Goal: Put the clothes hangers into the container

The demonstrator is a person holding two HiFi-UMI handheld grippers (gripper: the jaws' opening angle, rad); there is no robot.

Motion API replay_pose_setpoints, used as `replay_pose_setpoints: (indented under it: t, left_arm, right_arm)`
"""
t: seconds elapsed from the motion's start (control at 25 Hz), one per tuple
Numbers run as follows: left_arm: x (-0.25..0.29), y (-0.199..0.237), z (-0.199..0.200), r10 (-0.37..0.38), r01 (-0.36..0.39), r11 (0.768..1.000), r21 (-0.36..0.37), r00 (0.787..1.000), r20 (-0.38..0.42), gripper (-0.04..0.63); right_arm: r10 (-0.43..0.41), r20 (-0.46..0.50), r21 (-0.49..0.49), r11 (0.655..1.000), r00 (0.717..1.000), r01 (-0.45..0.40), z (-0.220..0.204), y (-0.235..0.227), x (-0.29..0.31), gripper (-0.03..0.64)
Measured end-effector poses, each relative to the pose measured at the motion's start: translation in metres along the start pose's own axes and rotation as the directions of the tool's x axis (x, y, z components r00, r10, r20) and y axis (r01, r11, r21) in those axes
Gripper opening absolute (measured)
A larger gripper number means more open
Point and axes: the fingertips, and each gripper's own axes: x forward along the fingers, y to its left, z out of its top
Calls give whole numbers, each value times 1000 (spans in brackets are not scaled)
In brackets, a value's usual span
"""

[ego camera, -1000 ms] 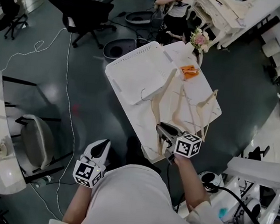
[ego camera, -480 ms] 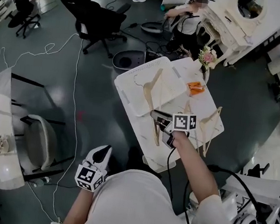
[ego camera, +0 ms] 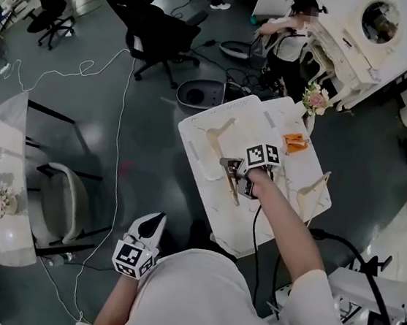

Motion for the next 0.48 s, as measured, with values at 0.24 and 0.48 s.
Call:
replay_pose_setpoints:
  t: [0.24,0.48]
  left_arm:
    - [4,10,0,18,-18,1000,-12,1000,5,2]
    - [6,14,2,17,-17,1000,-20,1000,1,2]
  right_arm:
    - [-54,-76,-28,998,996,52,9,-7,26,74]
    - [-56,-62,1,998,996,56,17,-8,38,77]
